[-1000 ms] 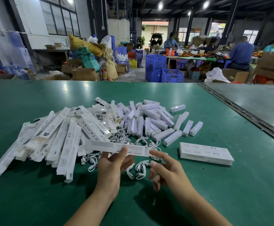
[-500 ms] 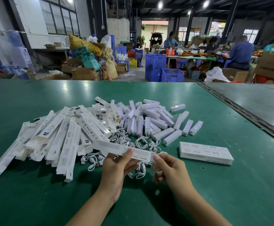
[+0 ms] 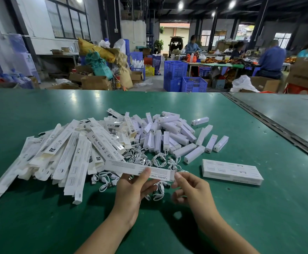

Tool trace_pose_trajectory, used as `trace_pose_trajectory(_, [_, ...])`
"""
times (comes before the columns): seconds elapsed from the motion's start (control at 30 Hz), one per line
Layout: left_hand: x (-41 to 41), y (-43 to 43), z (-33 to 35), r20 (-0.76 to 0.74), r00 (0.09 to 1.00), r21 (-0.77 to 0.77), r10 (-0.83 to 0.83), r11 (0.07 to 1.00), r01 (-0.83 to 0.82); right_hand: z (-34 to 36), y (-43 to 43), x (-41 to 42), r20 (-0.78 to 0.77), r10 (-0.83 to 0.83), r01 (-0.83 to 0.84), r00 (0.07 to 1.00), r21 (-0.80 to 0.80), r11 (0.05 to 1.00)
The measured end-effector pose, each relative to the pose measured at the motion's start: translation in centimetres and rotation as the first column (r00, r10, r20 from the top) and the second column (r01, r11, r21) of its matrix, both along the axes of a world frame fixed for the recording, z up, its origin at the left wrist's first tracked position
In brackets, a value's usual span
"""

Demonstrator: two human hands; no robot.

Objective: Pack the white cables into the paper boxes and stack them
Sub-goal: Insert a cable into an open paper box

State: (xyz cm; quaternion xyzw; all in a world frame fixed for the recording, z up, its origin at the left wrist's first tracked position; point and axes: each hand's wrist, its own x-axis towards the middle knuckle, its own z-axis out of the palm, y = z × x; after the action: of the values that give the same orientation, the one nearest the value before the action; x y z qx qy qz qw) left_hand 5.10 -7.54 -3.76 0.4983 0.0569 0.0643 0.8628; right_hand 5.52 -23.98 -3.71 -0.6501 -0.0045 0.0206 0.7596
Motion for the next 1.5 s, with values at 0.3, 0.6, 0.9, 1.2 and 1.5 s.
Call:
trace_pose_trajectory(0.3, [0.1, -0.1, -0.4, 0.014, 0.999, -0.108, 0.045, 0.993, -0.044, 0.0, 0.4, -0.1, -0.036, 0.049, -0.05, 0.998, -0.019, 0.999])
trace_pose_trajectory(0.6, [0.0, -0.3, -0.2, 0.005, 1.0, -0.07, 0.027, 0.997, -0.026, 0.4, 0.2, -0.5, 0.127, 0.097, -0.077, 0.987, -0.151, 0.986])
trace_pose_trajectory(0.9, [-0.3, -0.5, 0.1, -0.008, 0.999, 0.015, -0.031, 0.999, 0.031, 1.1, 0.2, -1.6, 0.06, 0.528, -0.497, 0.847, -0.263, 0.827])
trace_pose_trajectory(1.2, [0.5, 0.7, 0.2, 0.01, 0.983, -0.026, 0.182, 0.983, -0.182, -1.1, -0.3, -0.2, 0.422, 0.336, 0.153, 0.842, -0.784, 0.602])
trace_pose_trajectory(1.5, [0.6, 1.0, -0.4, 0.01, 0.982, -0.005, 0.188, 0.982, -0.188, -1.5, -0.8, 1.3, 0.281, 0.447, 0.204, 0.85, -0.956, 0.213])
